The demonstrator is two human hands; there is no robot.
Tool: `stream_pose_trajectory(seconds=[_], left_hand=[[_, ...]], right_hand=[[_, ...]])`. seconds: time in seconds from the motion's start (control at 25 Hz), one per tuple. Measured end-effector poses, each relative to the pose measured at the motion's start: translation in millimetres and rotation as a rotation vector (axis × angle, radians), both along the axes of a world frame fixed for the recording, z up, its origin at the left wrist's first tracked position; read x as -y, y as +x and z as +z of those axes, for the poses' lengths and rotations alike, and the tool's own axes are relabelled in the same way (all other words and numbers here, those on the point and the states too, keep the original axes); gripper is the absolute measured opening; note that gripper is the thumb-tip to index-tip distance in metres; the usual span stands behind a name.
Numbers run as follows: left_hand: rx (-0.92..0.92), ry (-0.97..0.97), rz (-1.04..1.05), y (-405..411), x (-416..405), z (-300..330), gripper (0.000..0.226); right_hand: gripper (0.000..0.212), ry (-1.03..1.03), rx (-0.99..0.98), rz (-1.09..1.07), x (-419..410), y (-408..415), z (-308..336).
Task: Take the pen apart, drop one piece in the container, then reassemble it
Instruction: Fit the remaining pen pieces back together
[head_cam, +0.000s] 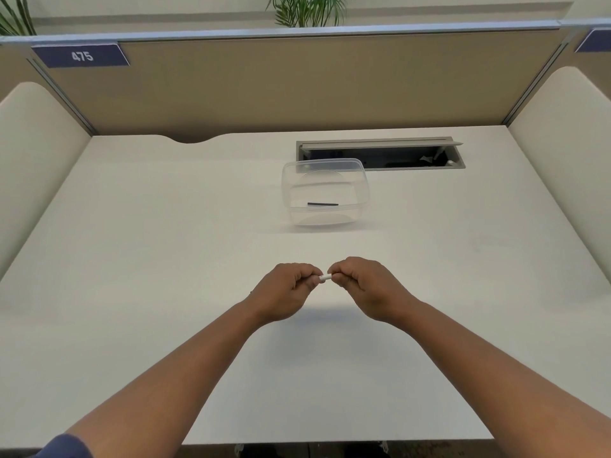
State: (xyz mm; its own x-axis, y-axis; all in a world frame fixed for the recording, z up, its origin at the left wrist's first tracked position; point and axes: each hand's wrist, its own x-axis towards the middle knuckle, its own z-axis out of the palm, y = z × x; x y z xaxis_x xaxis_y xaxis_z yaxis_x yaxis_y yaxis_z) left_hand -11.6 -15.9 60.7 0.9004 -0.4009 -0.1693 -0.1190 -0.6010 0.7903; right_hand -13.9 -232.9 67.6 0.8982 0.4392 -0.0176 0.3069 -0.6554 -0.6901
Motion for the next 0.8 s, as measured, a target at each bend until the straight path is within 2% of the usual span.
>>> stream_pose_trajectory(seconds=[0.16, 0.24, 0.32, 0.4, 0.52, 0.56, 0.6, 0.64, 0.68, 0.8], left_hand=[[-0.11, -0.043, -0.012, 4.0, -3.0, 5.2, 0.025], [-0.159, -0.063, -0.021, 3.9, -2.2, 7.6, 0.028], [-0.17, -0.064, -0.022, 3.7, -1.1, 7.7, 0.028], [-0.131, -0.023, -0.006, 2.4, 0.2, 5.7, 0.026], [0.061, 0.168, -0.033, -2.5, 2.8, 4.3, 0.025], [0.155, 0.251, -0.066, -3.9, 3.3, 3.7, 0.026], [0.221, 0.301, -0.098, -5.0, 3.5, 2.6, 0.027], [0.242, 0.319, -0.119, -5.2, 3.1, 1.1, 0.029], [0.22, 0.318, -0.126, -4.1, 2.3, 0.6, 0.029], [0.019, 0.239, -0.066, 1.8, 0.1, 0.5, 0.025]], right_hand=[[0.022, -0.23, 0.305, 0.134, 6.5, -1.6, -9.0], [0.026, -0.262, 0.38, 0.121, 6.7, -1.7, -8.0], [0.026, -0.266, 0.372, 0.097, 4.4, -2.7, -7.8], [0.023, -0.195, 0.191, 0.028, -3.5, -6.9, -5.8], [0.029, 0.216, -0.535, -0.26, -14.4, -7.5, 5.5], [0.03, 0.321, -0.746, -0.337, -15.8, -7.1, 9.1], [0.03, 0.361, -0.87, -0.372, -15.2, -6.8, 10.9], [0.031, 0.348, -0.914, -0.368, -14.3, -6.7, 11.9], [0.032, 0.297, -0.878, -0.329, -13.7, -6.5, 11.6], [0.03, 0.111, -0.475, -0.209, -12.2, -8.8, 2.4]])
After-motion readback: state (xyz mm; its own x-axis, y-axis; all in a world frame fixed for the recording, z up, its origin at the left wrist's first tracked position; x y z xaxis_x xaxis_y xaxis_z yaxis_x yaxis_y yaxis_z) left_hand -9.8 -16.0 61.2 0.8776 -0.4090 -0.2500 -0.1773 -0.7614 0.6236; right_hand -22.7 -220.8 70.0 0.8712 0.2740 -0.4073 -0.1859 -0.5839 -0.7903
